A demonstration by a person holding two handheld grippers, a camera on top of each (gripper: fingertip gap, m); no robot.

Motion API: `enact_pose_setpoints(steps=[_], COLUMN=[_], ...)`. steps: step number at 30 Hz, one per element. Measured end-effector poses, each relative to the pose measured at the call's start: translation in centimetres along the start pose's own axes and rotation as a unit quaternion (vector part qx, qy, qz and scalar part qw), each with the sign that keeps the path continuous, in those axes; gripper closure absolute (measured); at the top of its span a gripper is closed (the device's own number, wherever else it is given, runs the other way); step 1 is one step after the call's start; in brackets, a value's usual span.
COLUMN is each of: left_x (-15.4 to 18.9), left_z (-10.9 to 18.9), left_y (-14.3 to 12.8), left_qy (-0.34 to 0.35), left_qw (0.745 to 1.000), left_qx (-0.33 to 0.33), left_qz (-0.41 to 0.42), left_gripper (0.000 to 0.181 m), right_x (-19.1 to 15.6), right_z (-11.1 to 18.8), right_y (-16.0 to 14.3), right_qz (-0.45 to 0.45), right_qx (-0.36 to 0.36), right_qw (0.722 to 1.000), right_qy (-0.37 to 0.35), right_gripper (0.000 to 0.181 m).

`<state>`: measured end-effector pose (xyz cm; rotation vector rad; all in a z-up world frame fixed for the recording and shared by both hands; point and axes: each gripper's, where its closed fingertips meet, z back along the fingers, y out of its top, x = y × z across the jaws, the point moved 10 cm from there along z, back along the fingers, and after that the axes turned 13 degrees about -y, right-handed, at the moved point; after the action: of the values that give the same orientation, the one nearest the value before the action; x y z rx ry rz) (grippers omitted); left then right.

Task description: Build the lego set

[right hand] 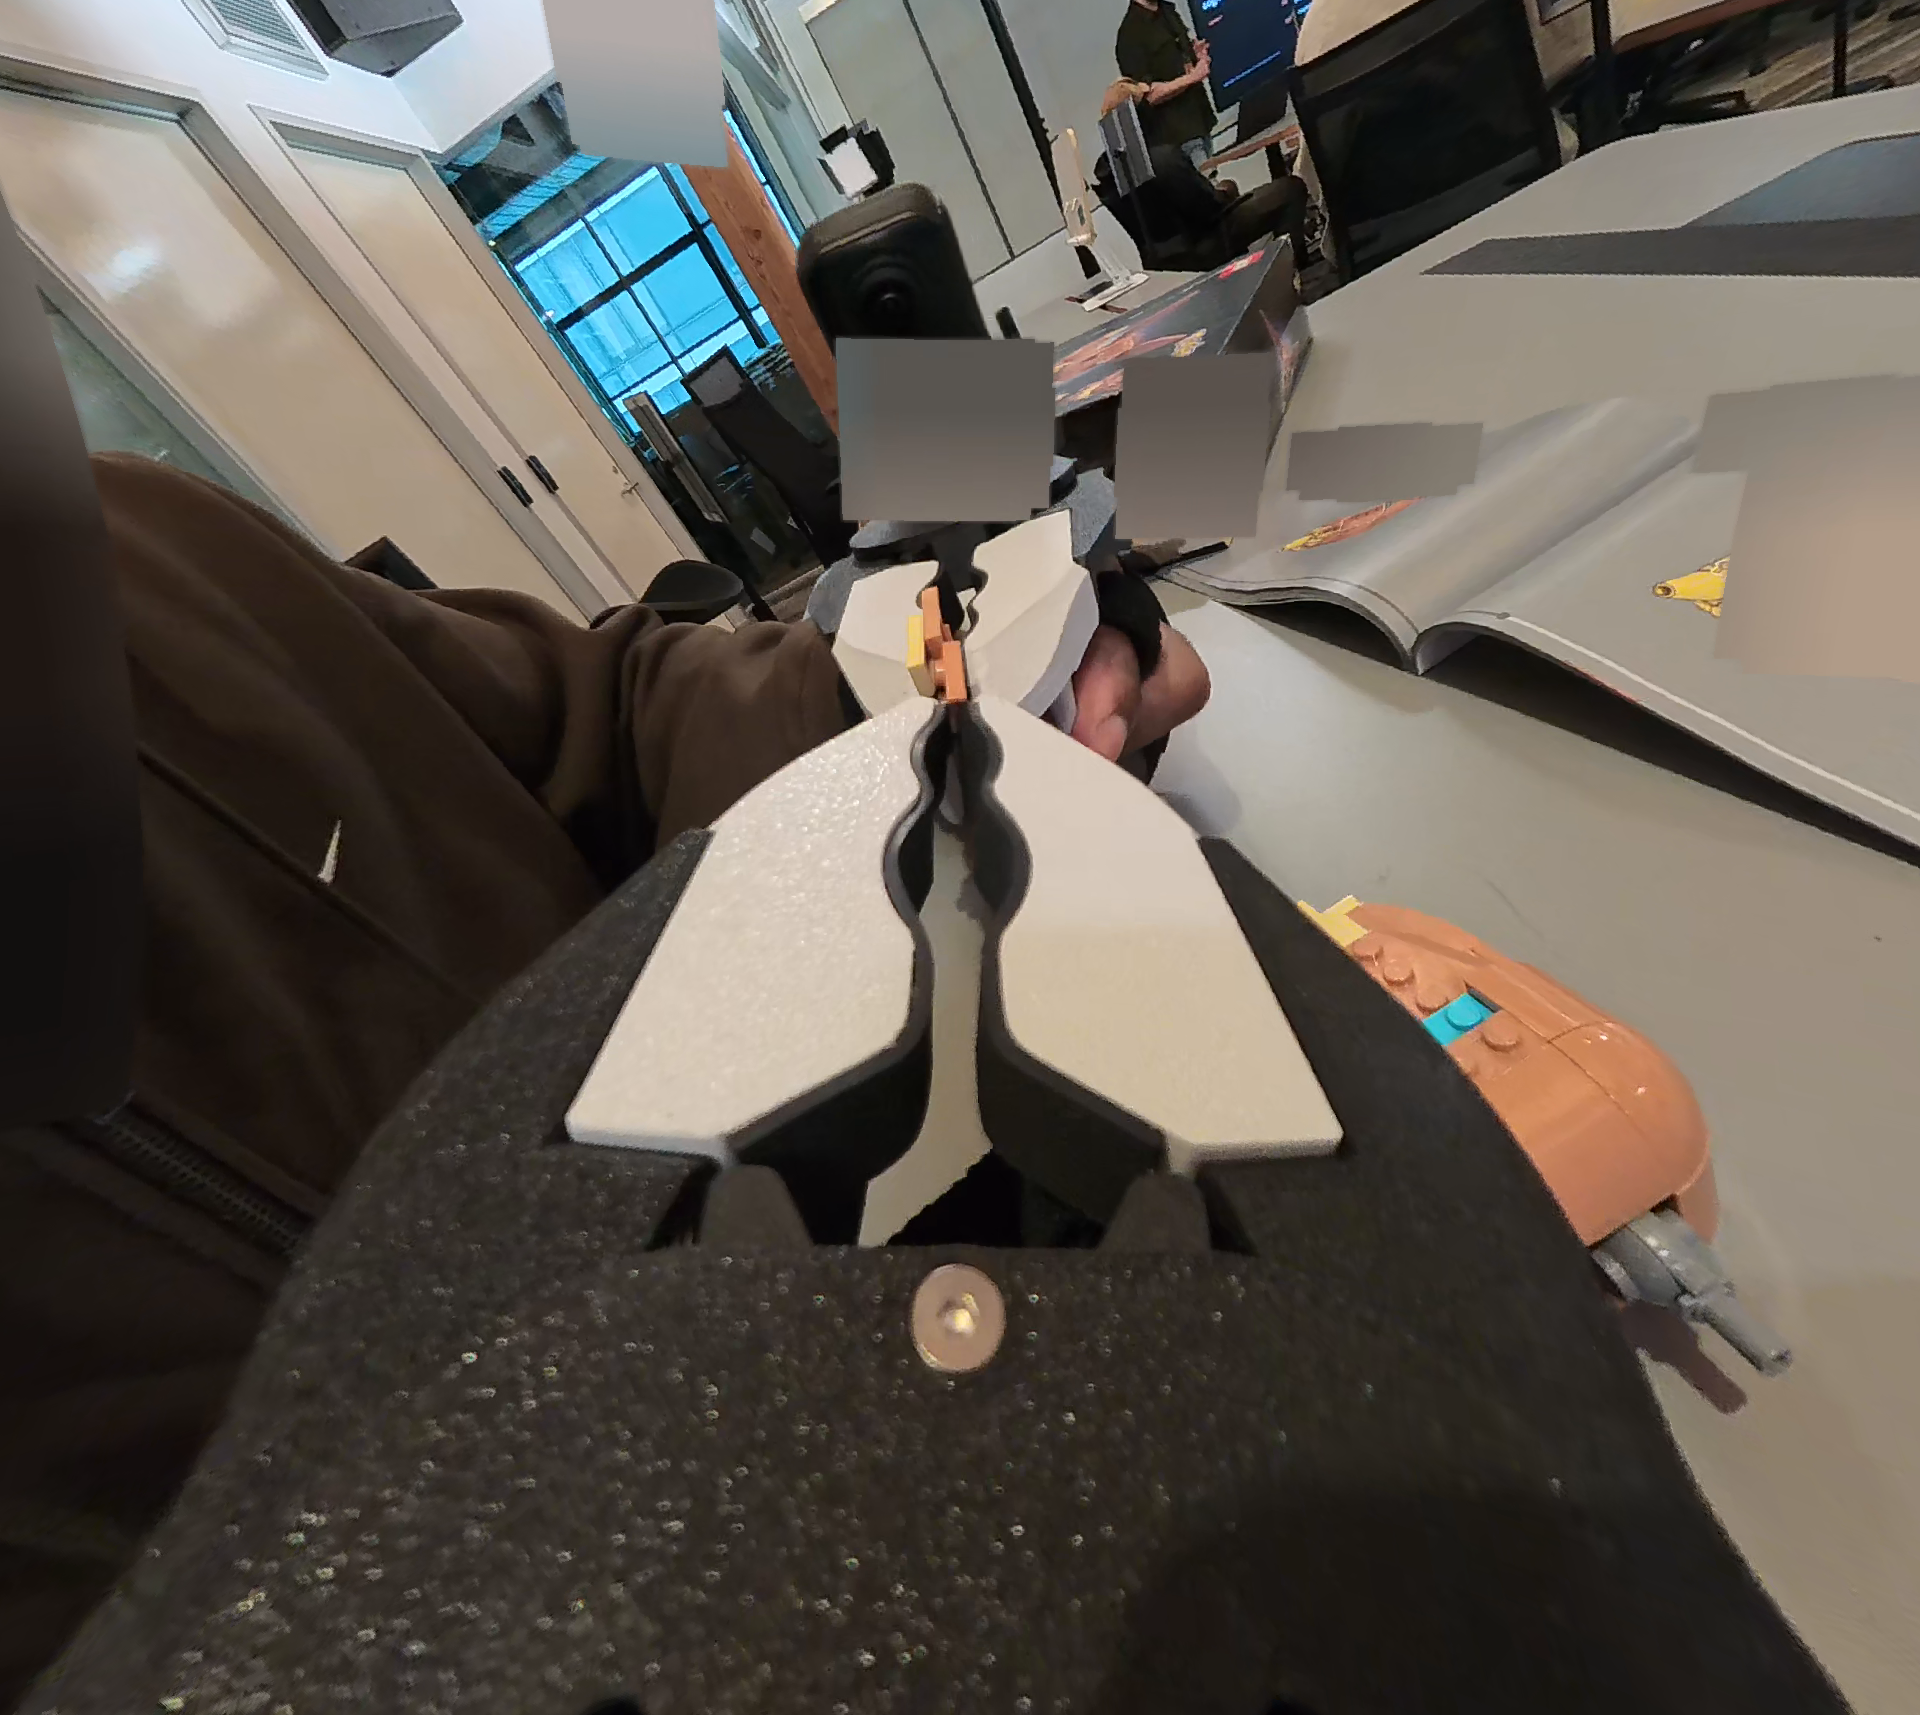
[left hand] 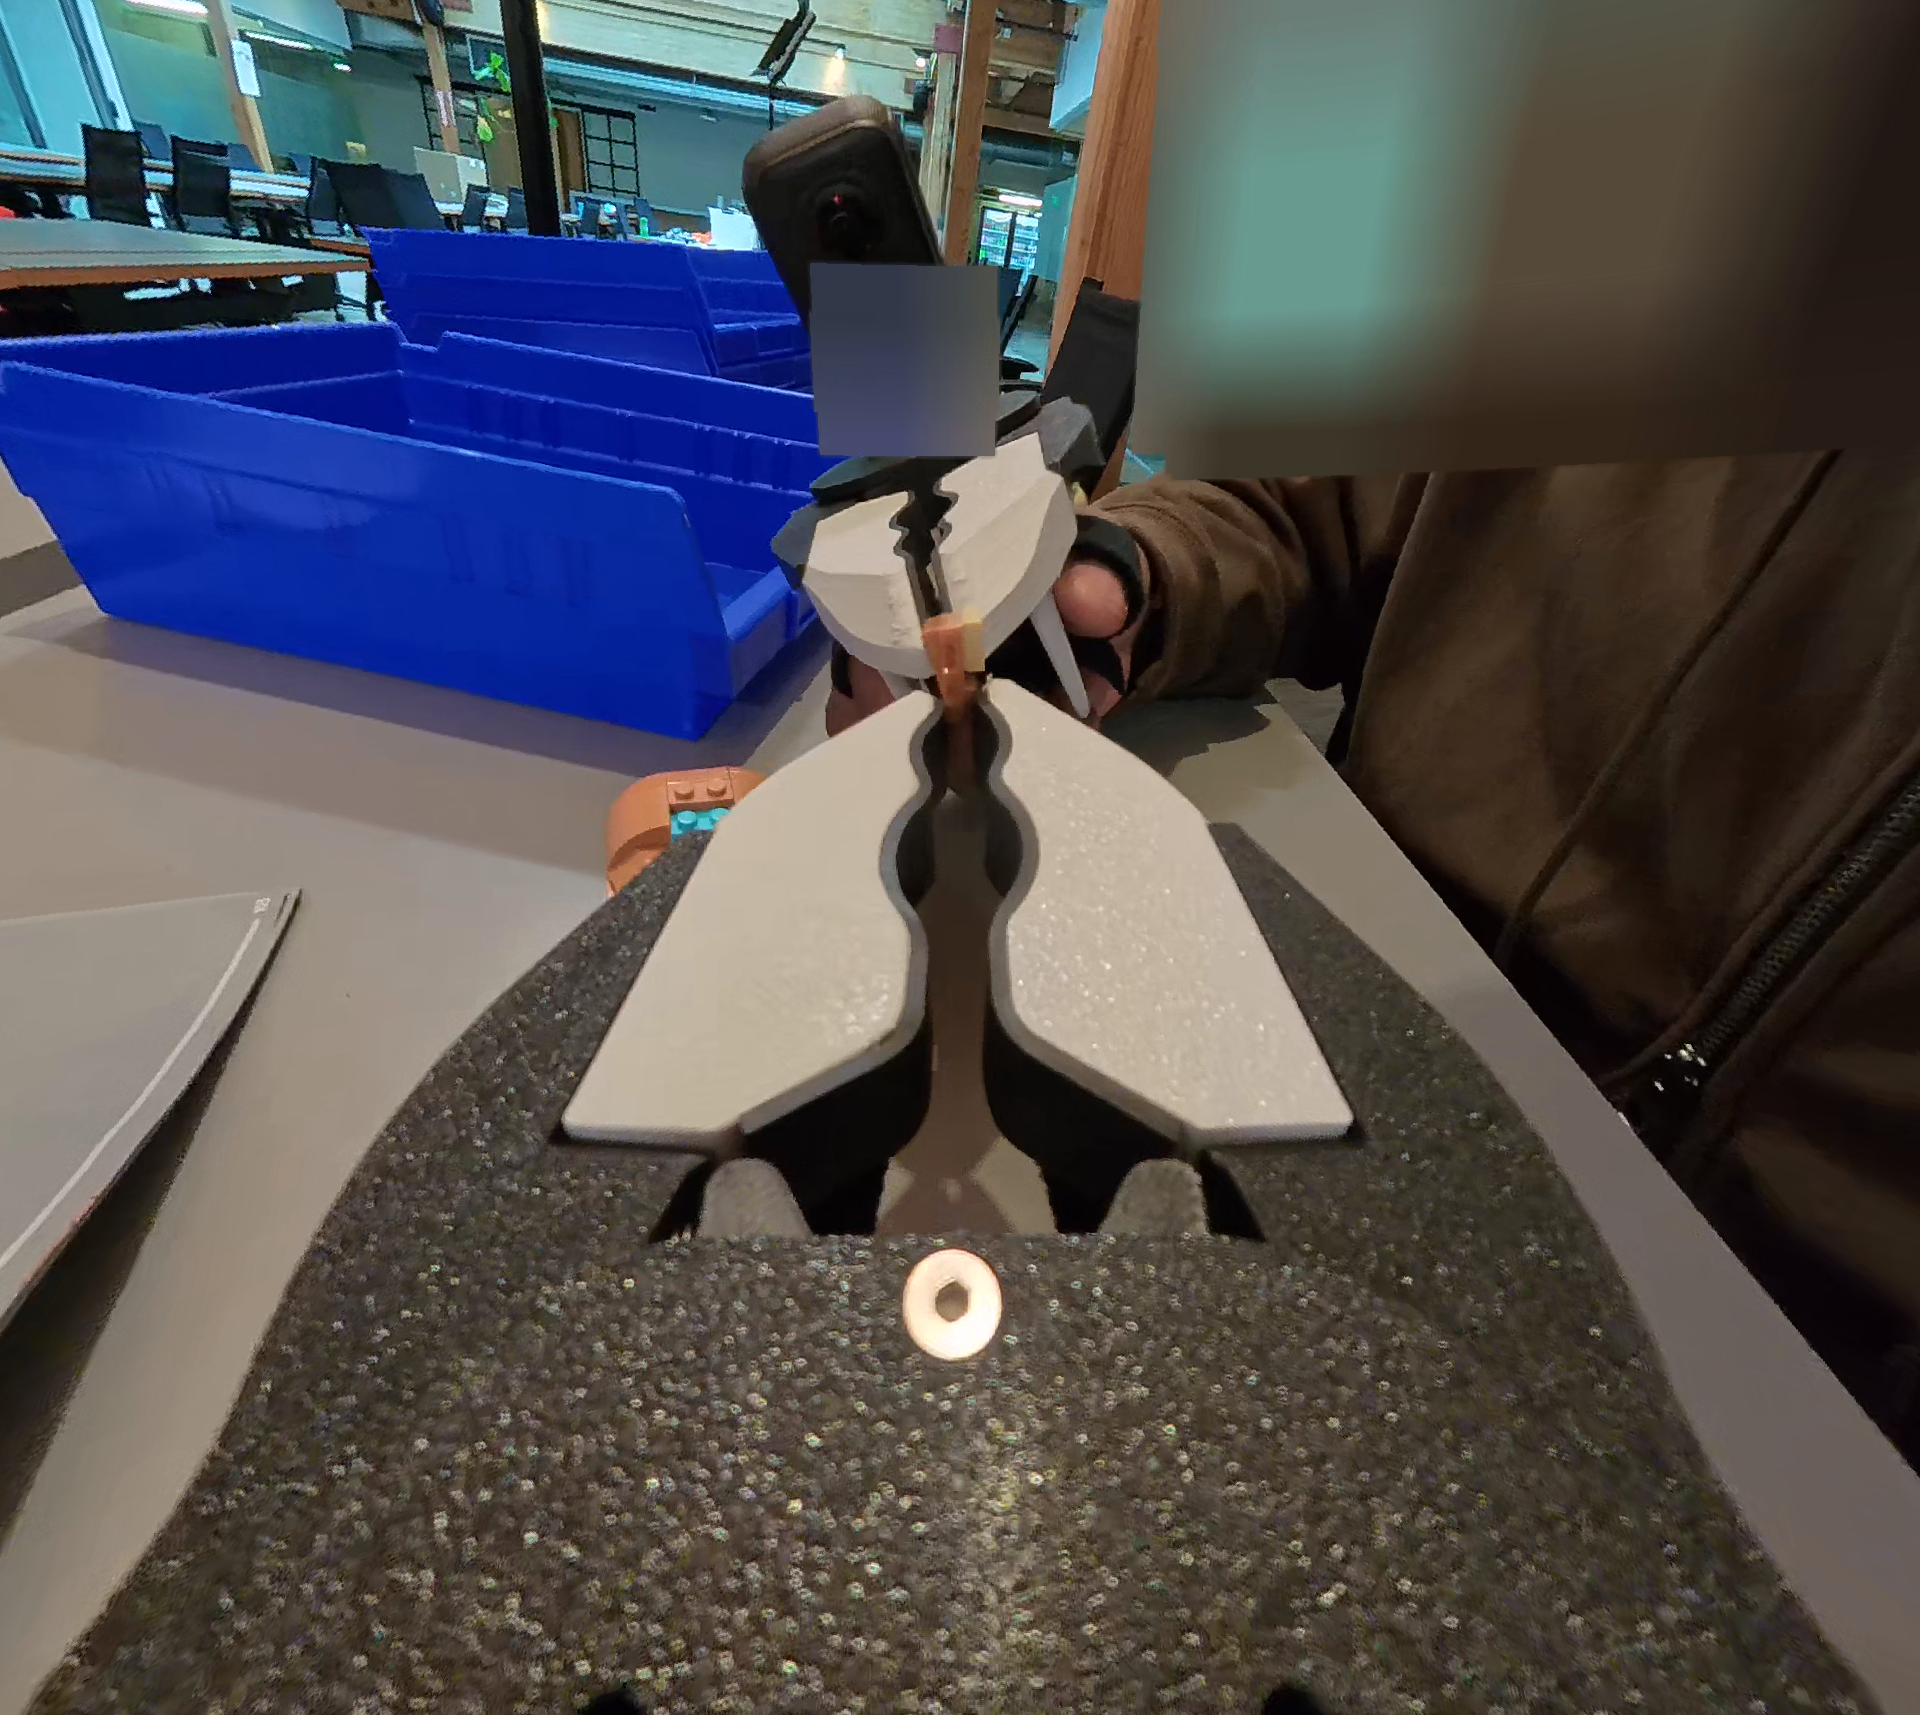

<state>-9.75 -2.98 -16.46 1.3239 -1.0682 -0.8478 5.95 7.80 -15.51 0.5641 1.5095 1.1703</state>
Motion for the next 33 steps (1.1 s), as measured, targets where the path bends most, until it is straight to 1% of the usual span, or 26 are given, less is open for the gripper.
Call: enact_pose_setpoints(steps=[5,10,13,21,27,30,33], left_x=[0.4,0.8,0.8,1.1,1.3,1.5,1.6], left_z=[-0.2,-0.4,-0.3,-0.7,-0.8,-1.0,-1.0], left_y=[0.2,0.3,0.4,0.2,0.2,0.2,0.2], left_qy=[-0.004,-0.001,0.004,0.012,0.021,0.029,0.031], left_qw=[1.0,0.998,0.998,0.992,0.987,0.981,0.981], left_qx=[-0.002,-0.012,-0.02,-0.065,-0.089,-0.114,-0.114], left_qz=[-0.028,-0.056,-0.068,-0.104,-0.131,-0.153,-0.157], left_gripper=[0.178,0.178,0.178,0.177,0.177,0.177,0.177], right_x=[-0.2,-0.3,-0.6,-2.0,-2.0,-2.0,-2.1], right_z=[0.0,0.0,0.1,-0.1,-0.1,-0.1,-0.1], right_y=[0.0,0.1,0.2,0.0,0.0,0.0,0.0], right_qz=[0.011,0.016,0.036,0.141,0.147,0.151,0.156], right_qx=[0.005,0.003,-0.002,-0.015,-0.017,-0.016,-0.014], right_qw=[1.0,1.0,0.999,0.99,0.989,0.988,0.987], right_qy=[0.013,0.025,0.035,-0.002,-0.013,-0.018,-0.02], right_gripper=[0.177,0.162,0.151,0.156,0.164,0.168,0.169])
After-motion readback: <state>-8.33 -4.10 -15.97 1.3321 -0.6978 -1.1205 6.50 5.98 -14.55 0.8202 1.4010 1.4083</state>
